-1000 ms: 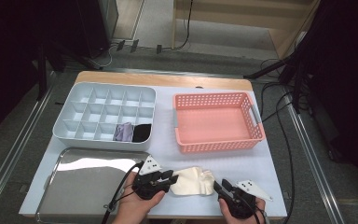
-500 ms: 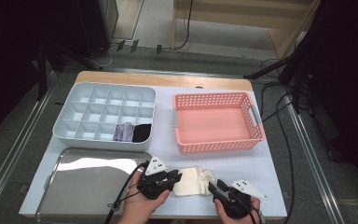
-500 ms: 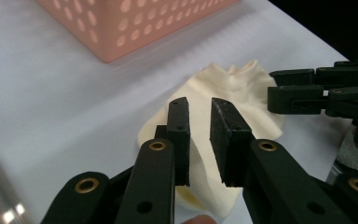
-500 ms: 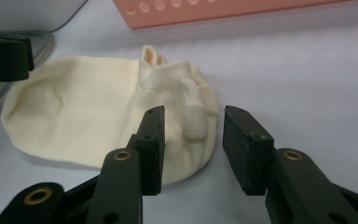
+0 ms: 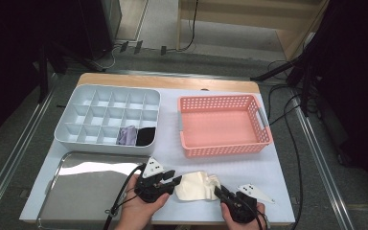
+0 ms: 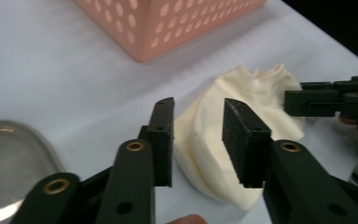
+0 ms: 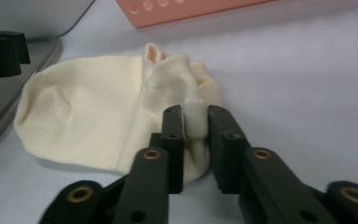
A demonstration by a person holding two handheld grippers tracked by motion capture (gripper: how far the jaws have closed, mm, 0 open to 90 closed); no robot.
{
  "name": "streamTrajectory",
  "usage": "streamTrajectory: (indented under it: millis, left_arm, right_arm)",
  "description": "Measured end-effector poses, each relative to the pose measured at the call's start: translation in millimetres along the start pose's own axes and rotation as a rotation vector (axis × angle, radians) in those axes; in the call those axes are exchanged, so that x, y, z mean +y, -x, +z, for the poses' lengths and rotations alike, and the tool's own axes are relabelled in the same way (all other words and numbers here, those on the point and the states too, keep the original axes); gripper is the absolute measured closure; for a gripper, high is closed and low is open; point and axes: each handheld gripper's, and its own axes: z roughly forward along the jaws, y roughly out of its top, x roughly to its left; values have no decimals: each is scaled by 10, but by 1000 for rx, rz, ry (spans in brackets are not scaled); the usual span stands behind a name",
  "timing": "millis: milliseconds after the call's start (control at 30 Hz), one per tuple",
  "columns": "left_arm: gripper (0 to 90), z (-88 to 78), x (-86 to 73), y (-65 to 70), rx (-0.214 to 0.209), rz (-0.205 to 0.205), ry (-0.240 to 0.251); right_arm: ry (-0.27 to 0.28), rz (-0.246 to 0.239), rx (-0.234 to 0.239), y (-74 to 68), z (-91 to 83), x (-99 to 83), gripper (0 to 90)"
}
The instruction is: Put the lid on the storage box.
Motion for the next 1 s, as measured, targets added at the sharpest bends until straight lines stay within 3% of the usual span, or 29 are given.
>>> streamTrajectory:
  millis: [133,300,500,733,867,900,1000]
  left_arm:
    - [789,93,-15,71,-53,14,-37]
    - [823,290,-16,186,-75,35,-77]
    - [834,476,-32,187,-29,28,-128]
    - [842,498,-39,171,-15,29,-142]
    - [825,476,-24,192,-37,25,-116]
    - [821,483,-25,195,-41,33,-128]
    - [829,530,-49,188,-28,35,-145]
  right_arm:
    - [26,-5,21,-15,-77,44,849]
    - [28,-27,23,-69,-77,60,850]
    - [20,-36,12,-56,-75,66,774]
    - [103,12,-46,70,-186,70,740]
    - [80,-14,-40,14,-156,55,841]
    - [71,-25,-47,-3,-136,49,887]
    - [69,-22,-44,-17,-102,36,900]
